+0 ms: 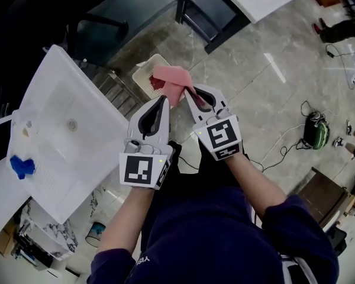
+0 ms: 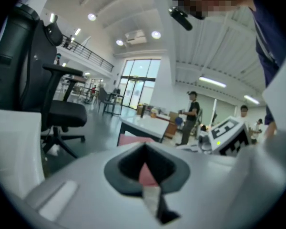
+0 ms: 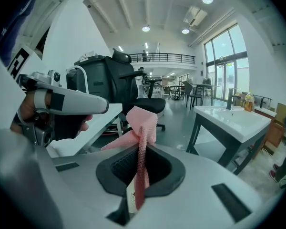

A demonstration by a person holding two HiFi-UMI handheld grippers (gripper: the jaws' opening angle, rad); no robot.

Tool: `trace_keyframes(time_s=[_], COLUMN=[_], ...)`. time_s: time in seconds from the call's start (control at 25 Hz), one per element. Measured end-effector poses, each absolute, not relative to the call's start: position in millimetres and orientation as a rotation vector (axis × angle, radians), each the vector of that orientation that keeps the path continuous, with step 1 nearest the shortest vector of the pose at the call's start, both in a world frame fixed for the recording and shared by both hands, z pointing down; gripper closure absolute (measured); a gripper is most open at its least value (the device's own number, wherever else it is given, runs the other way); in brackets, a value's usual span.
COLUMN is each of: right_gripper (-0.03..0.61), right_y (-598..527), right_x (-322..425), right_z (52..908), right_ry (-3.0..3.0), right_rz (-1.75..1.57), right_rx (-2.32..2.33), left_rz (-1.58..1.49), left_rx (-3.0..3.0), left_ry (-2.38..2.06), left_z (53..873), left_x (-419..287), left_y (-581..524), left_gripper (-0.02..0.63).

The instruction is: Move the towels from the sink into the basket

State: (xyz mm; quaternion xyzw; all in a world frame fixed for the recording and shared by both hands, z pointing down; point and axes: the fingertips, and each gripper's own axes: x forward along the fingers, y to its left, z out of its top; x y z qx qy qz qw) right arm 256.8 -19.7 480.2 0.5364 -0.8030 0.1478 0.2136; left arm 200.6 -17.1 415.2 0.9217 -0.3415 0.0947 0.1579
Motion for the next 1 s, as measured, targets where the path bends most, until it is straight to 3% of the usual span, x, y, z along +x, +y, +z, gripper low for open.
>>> trace_keyframes(time_s=[0.56,1.0], right_gripper=[0.558,0.558], right_y=[-68.6,-89.5], right_x=[299.9,278.8], right_z=[605.7,747.1], right_ry=[-2.337,-2.310], right_rz=[0.395,0.453], right_rx=[1.194,1.065], left_rz=[0.328,0.341], left_rx=[2.400,2.310], left_ry=[-1.220,-1.325], left_z=[552.0,663.3], left_x=[246.3,229.8], left_y=[-37.6,-66.6], left_gripper=[0.611,0.612])
